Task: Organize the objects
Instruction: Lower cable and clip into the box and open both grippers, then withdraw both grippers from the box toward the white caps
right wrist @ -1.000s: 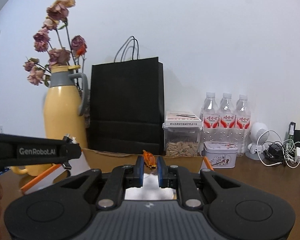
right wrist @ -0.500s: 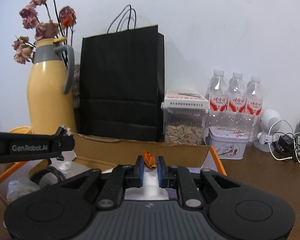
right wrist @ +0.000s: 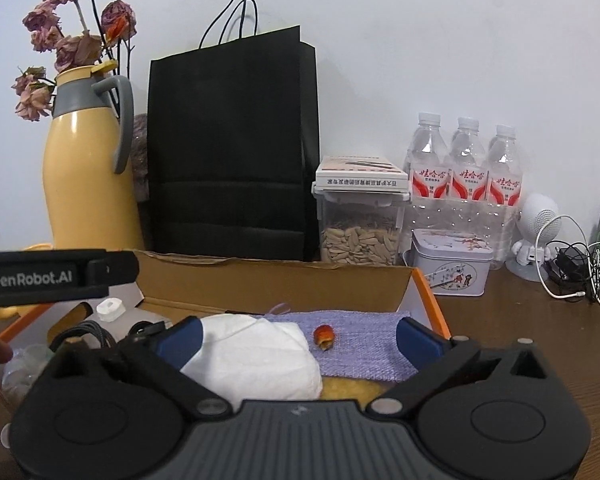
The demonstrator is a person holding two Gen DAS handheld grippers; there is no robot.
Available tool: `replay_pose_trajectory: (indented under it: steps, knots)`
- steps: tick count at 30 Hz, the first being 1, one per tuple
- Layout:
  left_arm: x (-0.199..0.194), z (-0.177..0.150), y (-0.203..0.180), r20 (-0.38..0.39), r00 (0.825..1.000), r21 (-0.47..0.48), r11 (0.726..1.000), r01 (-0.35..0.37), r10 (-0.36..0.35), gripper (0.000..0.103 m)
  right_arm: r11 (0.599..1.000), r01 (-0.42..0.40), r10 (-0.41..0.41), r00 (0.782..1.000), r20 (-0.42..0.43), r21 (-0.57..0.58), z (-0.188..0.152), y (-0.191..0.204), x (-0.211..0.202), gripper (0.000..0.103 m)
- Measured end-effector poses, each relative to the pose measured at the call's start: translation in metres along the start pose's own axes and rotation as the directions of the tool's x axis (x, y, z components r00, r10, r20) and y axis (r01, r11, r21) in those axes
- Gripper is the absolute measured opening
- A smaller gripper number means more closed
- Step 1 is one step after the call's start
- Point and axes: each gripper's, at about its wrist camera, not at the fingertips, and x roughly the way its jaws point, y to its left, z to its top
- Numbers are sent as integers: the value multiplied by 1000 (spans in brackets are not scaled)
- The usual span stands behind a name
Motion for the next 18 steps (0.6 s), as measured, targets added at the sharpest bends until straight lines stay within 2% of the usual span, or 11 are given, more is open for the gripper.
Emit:
replay_pose_trajectory:
  steps: [10, 18]
  knots:
    - [-7, -1, -3, 16, 1000, 10, 1000, 14, -14, 103, 1000, 5, -5, 1000, 14, -2, 1, 2, -5, 103]
    - [-24, -5, -1, 64, 998, 3, 1000, 19, -19, 103, 1000, 11, -11, 999, 45, 0, 3, 4, -21, 103]
